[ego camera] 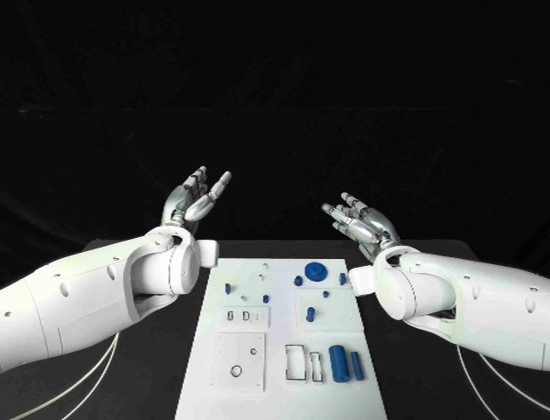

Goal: Assemble the parts on the task board

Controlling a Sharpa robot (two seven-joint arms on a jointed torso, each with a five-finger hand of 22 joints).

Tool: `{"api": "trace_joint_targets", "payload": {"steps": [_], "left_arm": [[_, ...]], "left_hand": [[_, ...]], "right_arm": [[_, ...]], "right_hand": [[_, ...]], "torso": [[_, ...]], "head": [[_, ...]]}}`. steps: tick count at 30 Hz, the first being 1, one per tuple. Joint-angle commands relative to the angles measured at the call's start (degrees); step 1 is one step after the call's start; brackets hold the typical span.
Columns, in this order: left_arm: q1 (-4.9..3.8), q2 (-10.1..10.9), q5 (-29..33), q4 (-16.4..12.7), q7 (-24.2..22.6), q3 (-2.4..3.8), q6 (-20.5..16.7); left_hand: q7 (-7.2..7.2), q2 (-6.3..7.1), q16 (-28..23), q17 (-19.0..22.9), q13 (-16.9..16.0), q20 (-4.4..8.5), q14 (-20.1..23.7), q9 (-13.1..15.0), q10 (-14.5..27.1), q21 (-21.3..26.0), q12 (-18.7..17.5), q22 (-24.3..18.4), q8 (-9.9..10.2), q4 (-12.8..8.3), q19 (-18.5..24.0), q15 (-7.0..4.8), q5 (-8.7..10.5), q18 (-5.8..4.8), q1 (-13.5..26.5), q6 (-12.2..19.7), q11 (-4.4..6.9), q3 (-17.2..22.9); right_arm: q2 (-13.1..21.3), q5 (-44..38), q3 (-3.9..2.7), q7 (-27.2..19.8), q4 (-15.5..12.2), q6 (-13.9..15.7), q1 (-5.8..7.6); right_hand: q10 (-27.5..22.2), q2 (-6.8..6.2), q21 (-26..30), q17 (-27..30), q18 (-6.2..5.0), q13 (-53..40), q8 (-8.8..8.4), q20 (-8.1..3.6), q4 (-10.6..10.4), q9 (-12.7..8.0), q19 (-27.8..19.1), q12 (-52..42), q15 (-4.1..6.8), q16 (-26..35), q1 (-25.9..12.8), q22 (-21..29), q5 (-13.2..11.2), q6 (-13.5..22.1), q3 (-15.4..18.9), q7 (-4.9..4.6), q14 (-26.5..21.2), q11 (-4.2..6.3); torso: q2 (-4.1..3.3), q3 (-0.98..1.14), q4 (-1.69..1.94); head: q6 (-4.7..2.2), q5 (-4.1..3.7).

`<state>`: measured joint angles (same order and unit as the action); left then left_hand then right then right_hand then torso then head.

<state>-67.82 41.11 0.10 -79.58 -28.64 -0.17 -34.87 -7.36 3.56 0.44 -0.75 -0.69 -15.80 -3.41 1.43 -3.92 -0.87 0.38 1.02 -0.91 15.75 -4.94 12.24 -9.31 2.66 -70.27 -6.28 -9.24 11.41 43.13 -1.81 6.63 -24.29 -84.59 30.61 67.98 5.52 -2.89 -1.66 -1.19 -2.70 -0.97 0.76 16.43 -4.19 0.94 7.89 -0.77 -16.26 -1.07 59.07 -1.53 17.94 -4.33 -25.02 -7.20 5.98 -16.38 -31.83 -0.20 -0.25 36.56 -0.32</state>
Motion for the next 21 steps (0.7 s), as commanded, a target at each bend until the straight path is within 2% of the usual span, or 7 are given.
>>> {"api": "trace_joint_targets", "payload": {"steps": [1,8,9,10,12,16,21], "left_arm": [[-0.07,-0.16,-0.50,0.08,-0.38,-0.01,4.17],[-0.07,-0.16,-0.50,0.08,-0.38,-0.01,4.17],[-0.14,2.87,-0.89,-2.45,0.74,-0.01,5.90],[-0.14,3.03,-0.91,-2.56,0.78,-0.01,6.05],[-0.14,3.29,-0.95,-2.74,0.80,-0.02,6.29],[-0.15,3.88,-1.21,-3.25,0.78,-0.02,6.71],[-0.15,5.07,-1.88,-4.65,0.55,-0.02,6.70]], "left_hand": [[-5.39,-0.11,0.43,-0.19,-0.16,-1.04,-0.42,0.17,-0.37,-0.36,0.45,0.13,-0.38,0.82,-0.21,1.17,-0.46,1.21,-3.14,-1.01,-1.11,-0.01],[-7.45,-0.69,2.20,-1.55,-0.78,-1.10,-6.09,1.01,-5.19,-1.65,1.25,0.79,-1.45,0.76,-2.89,3.16,-0.48,1.73,-5.00,-4.71,-3.36,-0.80],[-8.07,-0.78,2.63,-1.85,-0.94,-1.10,-7.48,1.32,-6.93,-2.01,1.50,0.95,-1.88,0.71,-3.65,3.34,-0.46,1.76,-5.49,-6.09,-4.07,-0.71],[-8.28,-0.81,2.84,-2.00,-0.99,-1.11,-8.21,1.46,-7.70,-2.20,1.55,1.03,-2.07,0.70,-4.06,3.47,-0.47,1.73,-5.75,-6.69,-4.28,-0.66],[-9.36,-0.86,6.26,-4.03,-1.90,-1.09,-17.72,2.83,-16.40,-5.88,3.37,2.87,-4.13,0.28,-12.57,2.46,-0.46,2.42,-7.59,-12.64,-5.89,0.22],[-9.32,-0.35,10.55,-6.44,-2.54,-0.86,-30.42,5.15,-28.12,-13.36,5.16,5.81,-7.77,-0.11,-29.71,1.12,-0.41,4.77,-10.02,-22.59,-5.78,2.16],[-8.28,0.72,14.65,-8.65,-3.16,-0.71,-42.72,8.28,-44.25,-16.01,8.09,5.80,-13.21,-0.07,-36.96,-1.46,-0.33,7.58,-11.34,-36.63,-3.70,4.59]], "right_arm": [[-0.31,-3.44,0.76,3.74,0.88,-11.22,1.04],[-0.50,-4.03,1.52,4.62,1.51,-13.78,1.94],[0.62,-19.98,1.51,3.26,3.25,-7.86,3.69],[0.75,-21.50,1.51,3.53,3.32,-7.51,3.84],[1.01,-24.52,1.51,4.16,3.45,-6.99,4.14],[1.22,-30.11,1.50,5.40,4.07,-6.40,4.90],[1.40,-36.96,1.50,7.24,4.66,-6.73,5.80]], "right_hand": [[8.63,-1.72,-2.32,-1.77,-1.84,-0.94,2.19,0.36,4.74,1.53,5.71,-1.66,0.33,-2.64,8.76,-1.21,-3.98,-6.68,-1.80,-10.20,9.04,0.04],[19.38,-2.14,-4.72,-3.56,-3.25,-1.67,4.72,0.29,7.44,3.28,11.42,-2.92,1.73,-5.77,12.35,-2.18,-4.16,-14.81,-2.16,-10.08,19.71,0.79],[23.65,-2.32,-6.05,-4.12,-3.80,-2.01,5.63,0.27,8.13,3.86,14.77,-3.68,2.22,-6.83,13.08,-2.77,-3.91,-17.55,-2.31,-9.99,23.15,1.19],[27.20,-2.39,-7.10,-4.46,-4.18,-2.23,6.28,0.20,8.64,4.29,17.53,-4.23,2.54,-7.47,13.62,-3.20,-3.52,-19.63,-2.47,-9.95,25.56,1.41],[33.56,-2.64,-9.23,-4.97,-4.86,-2.46,7.69,0.13,9.46,5.21,23.49,-4.86,3.16,-8.46,14.26,-3.96,-3.17,-24.29,-2.65,-9.70,30.09,1.93],[43.85,-3.25,-12.44,-5.95,-6.43,-2.73,10.43,0.03,10.39,6.91,32.21,-5.37,4.68,-10.48,14.77,-4.81,-3.59,-33.28,-3.07,-8.69,39.09,3.20],[50.05,-4.03,-14.74,-6.43,-7.83,-2.75,12.51,-0.69,11.25,8.16,38.03,-4.74,6.77,-12.22,15.09,-5.11,-4.09,-42.18,-3.91,-7.42,46.35,4.84]], "torso": [[-0.02,0.00,0.00],[-0.02,0.00,0.00],[-2.13,-0.36,0.42],[-2.20,-0.37,0.47],[-2.31,-0.39,0.69],[-2.80,-0.35,1.03],[-3.45,-0.41,1.23]], "head": [[0.00,0.00],[0.00,0.00],[0.83,-0.13],[0.95,-0.20],[1.00,-0.35],[1.05,-0.55],[1.19,-0.80]]}}
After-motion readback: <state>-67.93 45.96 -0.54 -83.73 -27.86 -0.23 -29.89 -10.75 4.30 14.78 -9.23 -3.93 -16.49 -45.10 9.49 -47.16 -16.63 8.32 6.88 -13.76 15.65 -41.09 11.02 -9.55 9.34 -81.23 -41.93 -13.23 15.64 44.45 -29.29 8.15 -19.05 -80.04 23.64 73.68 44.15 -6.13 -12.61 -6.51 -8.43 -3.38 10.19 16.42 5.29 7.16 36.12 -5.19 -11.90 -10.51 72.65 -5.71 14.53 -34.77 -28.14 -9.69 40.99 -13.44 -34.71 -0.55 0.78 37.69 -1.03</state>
